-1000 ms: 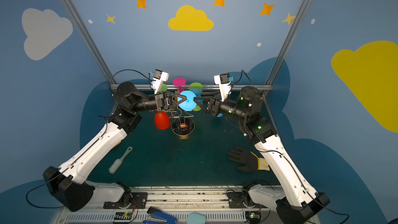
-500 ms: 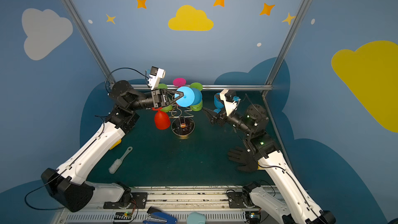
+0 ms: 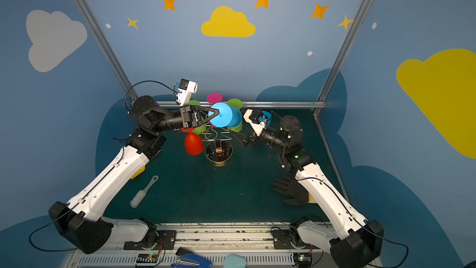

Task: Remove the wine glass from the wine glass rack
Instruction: 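Reach the right gripper back and close it on the glass bowl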

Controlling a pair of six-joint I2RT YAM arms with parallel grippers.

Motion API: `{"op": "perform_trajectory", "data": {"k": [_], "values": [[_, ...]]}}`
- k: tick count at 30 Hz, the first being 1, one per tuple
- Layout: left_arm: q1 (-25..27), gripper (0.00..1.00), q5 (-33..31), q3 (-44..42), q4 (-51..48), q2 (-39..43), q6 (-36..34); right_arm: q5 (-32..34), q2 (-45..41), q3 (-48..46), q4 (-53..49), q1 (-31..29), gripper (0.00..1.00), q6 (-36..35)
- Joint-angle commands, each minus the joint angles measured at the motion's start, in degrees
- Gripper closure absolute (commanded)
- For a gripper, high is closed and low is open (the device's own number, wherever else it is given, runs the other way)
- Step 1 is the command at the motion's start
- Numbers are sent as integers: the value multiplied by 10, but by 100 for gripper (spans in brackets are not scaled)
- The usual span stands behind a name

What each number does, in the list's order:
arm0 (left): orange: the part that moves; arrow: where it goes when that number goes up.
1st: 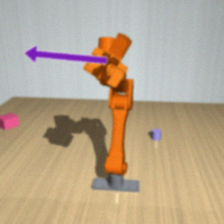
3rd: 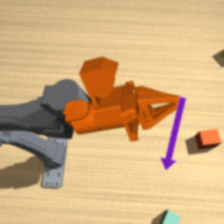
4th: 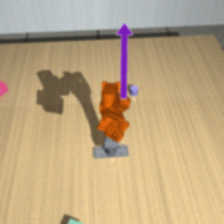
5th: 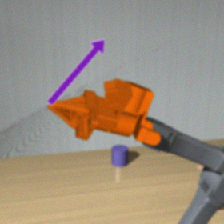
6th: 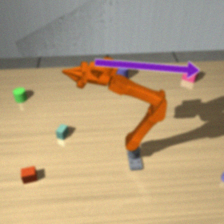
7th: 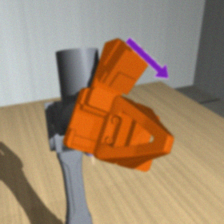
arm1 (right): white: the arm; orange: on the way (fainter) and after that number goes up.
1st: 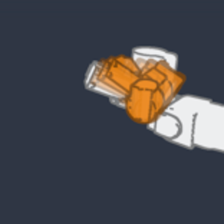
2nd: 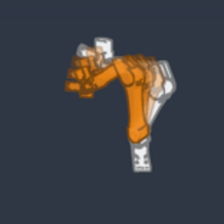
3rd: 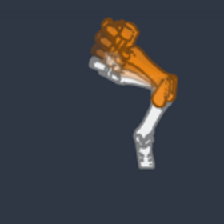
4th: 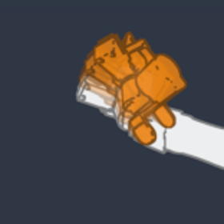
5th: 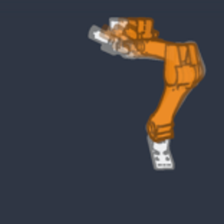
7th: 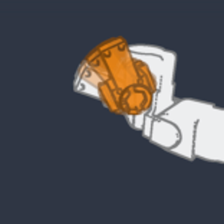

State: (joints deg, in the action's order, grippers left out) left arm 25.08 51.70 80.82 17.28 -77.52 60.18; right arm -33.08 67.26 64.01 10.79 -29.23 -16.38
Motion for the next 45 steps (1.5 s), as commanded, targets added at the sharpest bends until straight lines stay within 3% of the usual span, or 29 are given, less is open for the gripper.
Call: {"op": "perform_trajectory", "data": {"k": [1,18,20,25,30,33,36,39,45], "values": [[0,97,9,13,17,18,5,-14,16,31,33,-6,11,-16],[3,97,24,6,39,31,31,-11,96,86,31,-28,12,-30],[4,97,24,5,39,30,29,-9,96,86,29,-30,17,-27],[3,96,22,5,35,25,24,6,88,81,11,-36,40,-19],[2,77,16,7,25,29,7,36,65,76,-27,-40,56,2],[0,48,8,9,1,37,-20,55,45,73,-59,-41,62,13],[-3,27,-13,9,-35,48,-61,85,19,69,-101,-41,68,33],[-4,19,-49,7,-81,64,-143,126,-13,67,-161,-41,72,53],[-3,18,-190,-1,-185,85,-378,203,-64,87,-311,-41,78,94]]}}
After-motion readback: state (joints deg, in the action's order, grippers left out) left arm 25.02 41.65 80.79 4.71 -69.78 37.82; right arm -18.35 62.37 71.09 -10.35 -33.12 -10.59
